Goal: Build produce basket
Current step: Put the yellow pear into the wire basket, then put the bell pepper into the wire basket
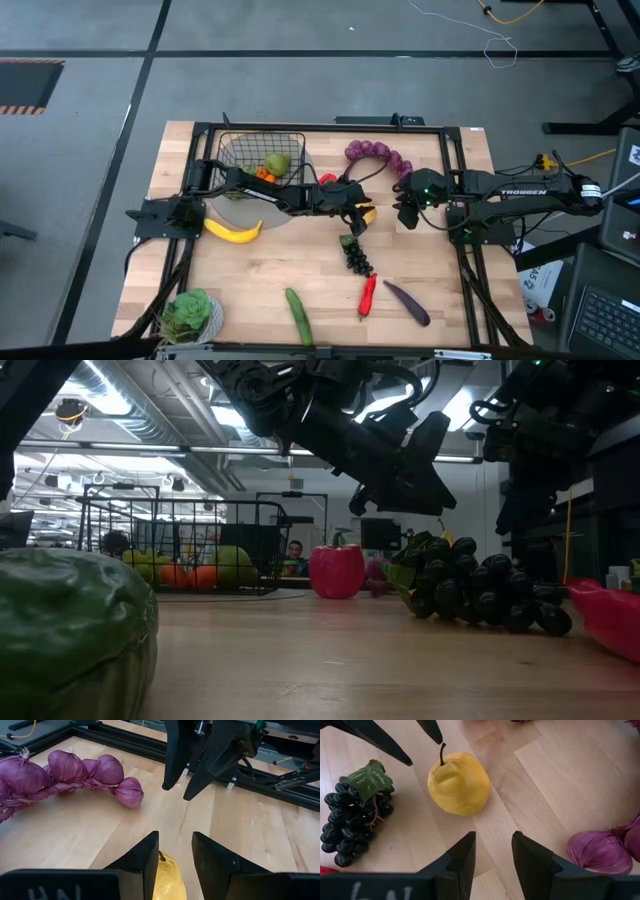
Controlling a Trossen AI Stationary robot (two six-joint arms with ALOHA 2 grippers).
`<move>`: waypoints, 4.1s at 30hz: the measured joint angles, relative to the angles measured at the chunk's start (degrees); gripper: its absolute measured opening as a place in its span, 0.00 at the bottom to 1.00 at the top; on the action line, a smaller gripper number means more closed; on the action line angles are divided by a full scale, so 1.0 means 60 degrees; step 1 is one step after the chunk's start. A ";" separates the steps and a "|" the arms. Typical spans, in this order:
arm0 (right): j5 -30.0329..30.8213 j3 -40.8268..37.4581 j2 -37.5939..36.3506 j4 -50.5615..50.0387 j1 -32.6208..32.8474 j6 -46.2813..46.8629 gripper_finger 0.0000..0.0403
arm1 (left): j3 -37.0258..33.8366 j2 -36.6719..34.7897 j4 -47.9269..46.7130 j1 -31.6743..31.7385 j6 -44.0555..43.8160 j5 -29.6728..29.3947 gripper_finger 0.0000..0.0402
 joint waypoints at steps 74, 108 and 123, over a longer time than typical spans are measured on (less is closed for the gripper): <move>-0.0084 -0.0002 0.0000 -0.0568 0.0000 0.0230 0.32 | -0.0007 -0.0071 0.0285 -0.0041 -0.0858 -0.0443 0.00; -0.0084 -0.0002 0.0002 -0.0605 0.0001 0.0475 0.32 | 0.0007 -0.6513 -1.2487 0.2855 -0.3501 -0.4538 0.45; -0.0084 -0.0002 0.0009 -0.0585 -0.0001 0.0459 0.32 | 0.0000 -0.3748 -0.7579 0.1203 0.0276 -0.0672 0.46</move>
